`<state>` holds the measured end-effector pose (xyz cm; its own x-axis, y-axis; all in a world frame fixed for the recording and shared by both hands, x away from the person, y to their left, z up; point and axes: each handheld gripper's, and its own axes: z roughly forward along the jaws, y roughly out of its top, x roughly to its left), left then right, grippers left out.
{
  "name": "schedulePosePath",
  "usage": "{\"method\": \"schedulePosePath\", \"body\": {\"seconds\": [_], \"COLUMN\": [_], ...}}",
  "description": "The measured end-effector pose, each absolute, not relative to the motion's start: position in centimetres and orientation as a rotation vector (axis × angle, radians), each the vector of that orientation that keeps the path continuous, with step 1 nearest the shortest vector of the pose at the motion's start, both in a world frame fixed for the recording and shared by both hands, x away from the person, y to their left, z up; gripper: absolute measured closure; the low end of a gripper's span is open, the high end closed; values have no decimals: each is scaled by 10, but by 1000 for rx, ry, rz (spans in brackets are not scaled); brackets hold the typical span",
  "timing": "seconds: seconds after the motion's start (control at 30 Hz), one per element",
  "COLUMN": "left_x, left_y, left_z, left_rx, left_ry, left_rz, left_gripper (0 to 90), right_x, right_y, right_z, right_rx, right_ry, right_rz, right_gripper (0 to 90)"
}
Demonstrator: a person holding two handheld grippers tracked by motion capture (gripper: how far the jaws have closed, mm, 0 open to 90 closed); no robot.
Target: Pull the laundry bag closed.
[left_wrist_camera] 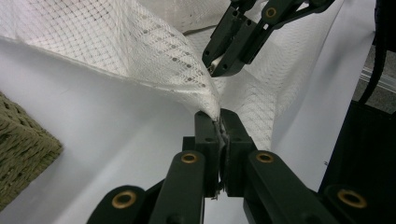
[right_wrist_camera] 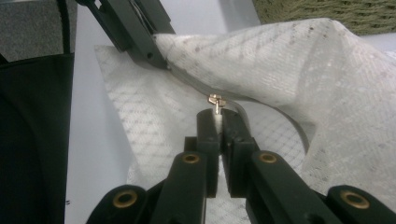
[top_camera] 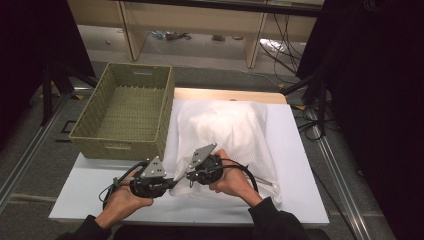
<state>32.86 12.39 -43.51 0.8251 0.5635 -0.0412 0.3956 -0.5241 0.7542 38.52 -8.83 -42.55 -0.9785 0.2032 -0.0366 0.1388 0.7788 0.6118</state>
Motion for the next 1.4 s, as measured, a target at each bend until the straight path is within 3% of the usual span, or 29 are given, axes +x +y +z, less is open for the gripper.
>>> {"method": "schedulePosePath", "body": {"seconds": [0.5, 0.63, 0.7, 0.87, 1.0, 1.13, 1.23, 1.4], "left_x": [321, 323, 325, 329, 333, 338, 338, 333], "left_y": [129, 127, 127, 120, 110, 112, 118, 120], "left_z": [-430, -431, -436, -442, -445, -449, -448, -443], "left_rx": [2189, 2182, 2168, 2139, 2139, 2131, 2143, 2169], "left_ry": [700, 728, 782, 868, 858, 849, 824, 798], "left_rz": [315, 259, 203, 146, 131, 168, 218, 260], "left_gripper": [894, 865, 653, 459, 508, 794, 847, 854], "right_x": [388, 386, 387, 387, 385, 383, 383, 384], "right_y": [-102, -98, -98, -97, -94, -91, -91, -92], "right_z": [-424, -423, -423, -422, -422, -421, -420, -422], "right_rx": [381, 383, 383, 363, 356, 345, 342, 377], "right_ry": [2845, 2831, 2830, 2840, 2833, 2834, 2847, 2836], "right_rz": [955, 937, 940, 937, 954, 950, 956, 940], "right_gripper": [877, 877, 876, 876, 876, 877, 876, 877]}}
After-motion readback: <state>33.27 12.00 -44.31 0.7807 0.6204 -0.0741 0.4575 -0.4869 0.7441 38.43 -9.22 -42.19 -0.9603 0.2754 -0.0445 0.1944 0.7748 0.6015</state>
